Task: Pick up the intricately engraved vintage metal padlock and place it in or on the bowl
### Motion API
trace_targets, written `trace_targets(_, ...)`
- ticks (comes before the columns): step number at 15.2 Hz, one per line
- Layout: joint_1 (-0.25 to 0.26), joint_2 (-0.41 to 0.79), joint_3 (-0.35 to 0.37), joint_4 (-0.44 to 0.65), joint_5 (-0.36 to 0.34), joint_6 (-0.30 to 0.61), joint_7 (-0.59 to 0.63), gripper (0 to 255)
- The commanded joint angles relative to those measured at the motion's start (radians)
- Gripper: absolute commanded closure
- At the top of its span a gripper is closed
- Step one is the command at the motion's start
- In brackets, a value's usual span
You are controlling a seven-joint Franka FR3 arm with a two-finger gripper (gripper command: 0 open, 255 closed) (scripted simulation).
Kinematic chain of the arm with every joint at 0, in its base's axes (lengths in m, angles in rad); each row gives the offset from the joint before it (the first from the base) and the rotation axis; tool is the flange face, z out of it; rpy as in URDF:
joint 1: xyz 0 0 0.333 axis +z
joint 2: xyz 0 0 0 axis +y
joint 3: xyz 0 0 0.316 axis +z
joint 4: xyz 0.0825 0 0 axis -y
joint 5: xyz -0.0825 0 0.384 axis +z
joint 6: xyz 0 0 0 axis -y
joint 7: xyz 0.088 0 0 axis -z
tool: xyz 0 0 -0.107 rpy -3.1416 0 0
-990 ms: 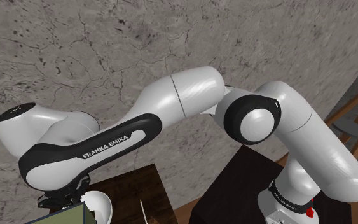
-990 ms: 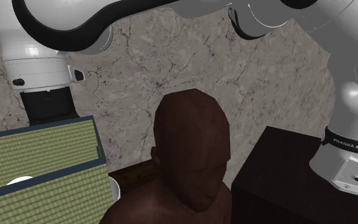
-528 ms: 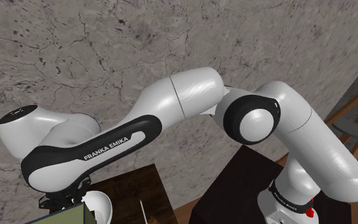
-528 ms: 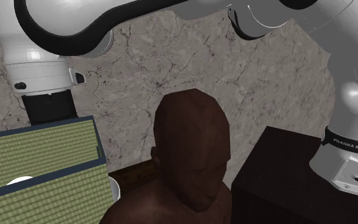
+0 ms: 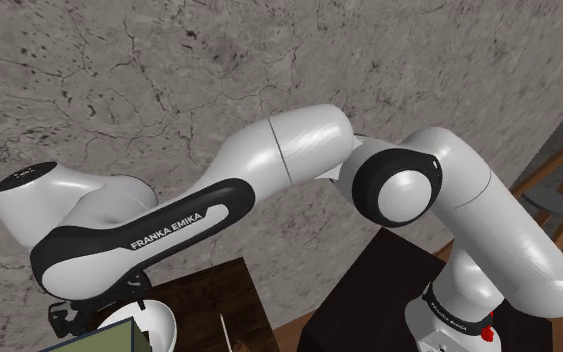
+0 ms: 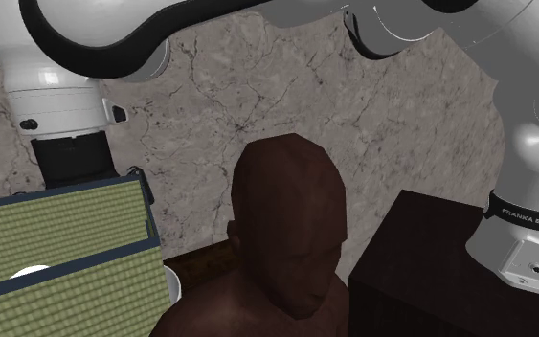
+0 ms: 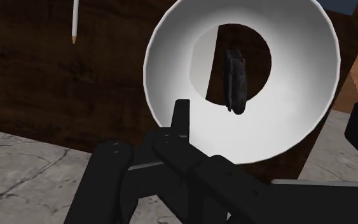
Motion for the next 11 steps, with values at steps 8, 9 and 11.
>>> trace_targets(8, 0.010, -0.011, 0.004, 0.099, 0.007, -0.106, -0.011, 0)
trace_targets(9, 0.010, -0.011, 0.004, 0.099, 0.007, -0.106, -0.011, 0)
trace_targets(11, 0.010, -0.011, 0.004, 0.099, 0.007, -0.106, -0.011, 0)
